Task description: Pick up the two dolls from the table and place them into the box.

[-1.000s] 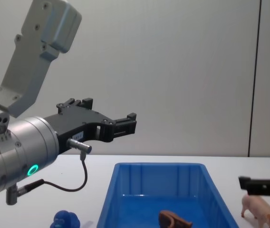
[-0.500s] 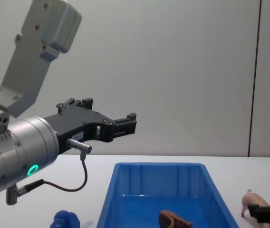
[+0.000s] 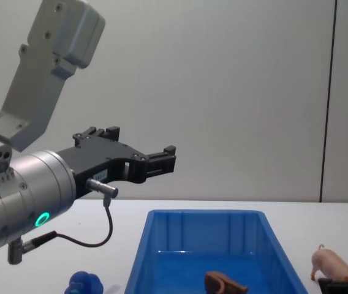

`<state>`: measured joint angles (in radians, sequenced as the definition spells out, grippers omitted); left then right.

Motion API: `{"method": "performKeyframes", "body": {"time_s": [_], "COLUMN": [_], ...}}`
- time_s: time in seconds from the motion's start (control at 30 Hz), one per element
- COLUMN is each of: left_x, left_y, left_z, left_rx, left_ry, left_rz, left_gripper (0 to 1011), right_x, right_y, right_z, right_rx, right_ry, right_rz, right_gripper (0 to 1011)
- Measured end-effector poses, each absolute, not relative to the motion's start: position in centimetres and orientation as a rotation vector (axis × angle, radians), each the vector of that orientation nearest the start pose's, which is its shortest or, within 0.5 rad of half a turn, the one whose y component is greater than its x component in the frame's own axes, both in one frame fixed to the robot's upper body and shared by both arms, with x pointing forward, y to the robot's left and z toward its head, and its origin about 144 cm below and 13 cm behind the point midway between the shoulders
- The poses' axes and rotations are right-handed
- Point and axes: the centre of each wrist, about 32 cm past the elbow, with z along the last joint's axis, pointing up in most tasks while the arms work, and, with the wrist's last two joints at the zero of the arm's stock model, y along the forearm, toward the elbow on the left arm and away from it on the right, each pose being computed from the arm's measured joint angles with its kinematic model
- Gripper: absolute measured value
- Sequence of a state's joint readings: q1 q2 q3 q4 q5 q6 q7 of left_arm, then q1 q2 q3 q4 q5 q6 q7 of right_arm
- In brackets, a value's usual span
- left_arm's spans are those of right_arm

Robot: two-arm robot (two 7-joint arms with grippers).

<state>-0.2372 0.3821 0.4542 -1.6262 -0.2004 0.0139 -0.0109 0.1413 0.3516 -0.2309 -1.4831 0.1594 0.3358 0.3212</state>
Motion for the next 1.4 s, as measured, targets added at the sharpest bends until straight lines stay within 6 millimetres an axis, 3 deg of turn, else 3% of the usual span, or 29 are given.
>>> {"method": "performKeyframes", "body": {"time_s": [0.67,0.97,1.4], "left_x": [49.2,49.2,49.2], "left_y": [19.8,19.8,19.8], "left_z": [120.4,120.4,120.4], "left_rx": [0.061,0.061,0.061], "left_ry": [-0.268,-0.268,-0.268], "left_rz": [1.124,1.124,1.124], "left_gripper": [1001,1001,1001], "right_x": [49.8,49.8,49.4], "right_y": [-26.7,-26.4,-25.0], "right_z": [115.2,116.3,119.4], "right_rx": [-0.403,-0.337,-0.196], "right_ry": [0.197,0.160,0.090], "right_rz": [-1.118,-1.137,-1.081], "right_gripper": [369,362,362]}}
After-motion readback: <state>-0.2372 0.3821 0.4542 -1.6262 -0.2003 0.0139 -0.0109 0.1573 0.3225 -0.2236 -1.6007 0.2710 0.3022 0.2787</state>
